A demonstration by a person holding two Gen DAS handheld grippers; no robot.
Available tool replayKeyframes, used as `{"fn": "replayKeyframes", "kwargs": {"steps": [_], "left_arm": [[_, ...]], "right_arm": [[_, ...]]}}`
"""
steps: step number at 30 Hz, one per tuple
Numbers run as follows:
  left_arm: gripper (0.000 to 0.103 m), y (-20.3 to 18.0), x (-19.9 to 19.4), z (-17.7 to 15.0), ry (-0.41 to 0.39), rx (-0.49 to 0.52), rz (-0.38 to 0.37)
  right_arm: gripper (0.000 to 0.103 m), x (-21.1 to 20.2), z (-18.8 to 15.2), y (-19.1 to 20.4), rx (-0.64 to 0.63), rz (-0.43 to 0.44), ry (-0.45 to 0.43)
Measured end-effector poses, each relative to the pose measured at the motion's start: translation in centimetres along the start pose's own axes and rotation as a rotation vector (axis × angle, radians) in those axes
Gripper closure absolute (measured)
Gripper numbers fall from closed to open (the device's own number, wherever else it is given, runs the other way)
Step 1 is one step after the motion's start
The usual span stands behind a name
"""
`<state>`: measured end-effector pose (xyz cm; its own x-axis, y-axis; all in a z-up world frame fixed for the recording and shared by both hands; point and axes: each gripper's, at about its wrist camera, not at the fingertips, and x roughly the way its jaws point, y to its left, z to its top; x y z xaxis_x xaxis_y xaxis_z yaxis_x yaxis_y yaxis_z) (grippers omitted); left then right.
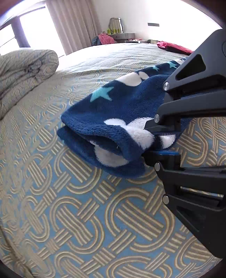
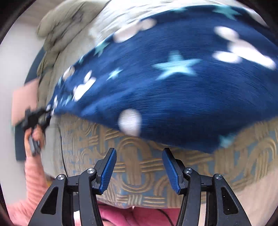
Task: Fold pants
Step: 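Lift and fold the pants edge with the left gripper over the bundle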
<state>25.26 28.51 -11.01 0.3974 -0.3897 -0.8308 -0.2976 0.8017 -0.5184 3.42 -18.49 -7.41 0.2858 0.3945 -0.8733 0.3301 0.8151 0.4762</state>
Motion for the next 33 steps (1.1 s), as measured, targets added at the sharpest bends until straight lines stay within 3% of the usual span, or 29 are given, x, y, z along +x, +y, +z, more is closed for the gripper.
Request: {"fn": "replayKeyframes", "kwargs": {"steps": [6,12,14,17,18,19,20,21,22,23,24,29,33], "left_arm": [[0.088,-0.7,-0.2,0.3,-0.004,0.003,0.007],[0.087,-2.4,0.3,0.6,-0.02,0.052,0.047],[0.083,-2.2,0.6,0.5,-0.015,0.041,0.062],[0.052,-1.5,1.2,0.1,0.005,-0.007,0.097],[0.037,-1.0,1.6,0.1,0.022,-0.03,0.086],[0.034,-0.8,1.8,0.1,0.03,-0.048,0.069],[0.035,-0.7,2.1,0.2,0.031,-0.056,0.061],[0.048,-0.8,2.2,0.5,0.021,-0.043,0.058],[0.089,-1.1,2.3,1.0,0.012,-0.011,0.055],[0.087,-1.2,2.6,1.2,0.027,-0.002,0.044],[0.088,-0.9,2.5,1.5,0.029,-0.034,0.017],[0.089,-1.4,-0.2,1.3,-0.014,-0.031,-0.073],[0.089,-2.7,-4.2,0.4,-0.051,0.046,-0.105]], "right_arm": [[0.043,-1.7,-0.1,-3.0,0.137,-0.061,-0.113],[0.043,-1.6,-0.9,-1.2,-0.021,-0.383,-0.175],[0.043,-1.6,-0.7,-1.0,-0.017,-0.422,-0.208],[0.042,-1.1,0.3,-1.2,0.055,-0.38,-0.235],[0.038,-1.1,0.7,-1.3,0.089,-0.367,-0.254],[0.038,-1.1,1.0,-1.3,0.123,-0.349,-0.282],[0.039,-1.1,1.3,-1.4,0.154,-0.331,-0.312],[0.056,-1.1,1.5,-1.5,0.178,-0.325,-0.323],[0.074,-1.1,1.8,-1.5,0.194,-0.321,-0.326],[0.088,-1.3,2.0,-1.5,0.196,-0.322,-0.32],[0.091,-1.7,2.1,-1.5,0.203,-0.309,-0.313],[0.093,-4.6,0.7,-1.6,0.211,-0.25,-0.319],[0.093,-6.4,0.1,0.0,0.144,-0.271,-0.32]]}}
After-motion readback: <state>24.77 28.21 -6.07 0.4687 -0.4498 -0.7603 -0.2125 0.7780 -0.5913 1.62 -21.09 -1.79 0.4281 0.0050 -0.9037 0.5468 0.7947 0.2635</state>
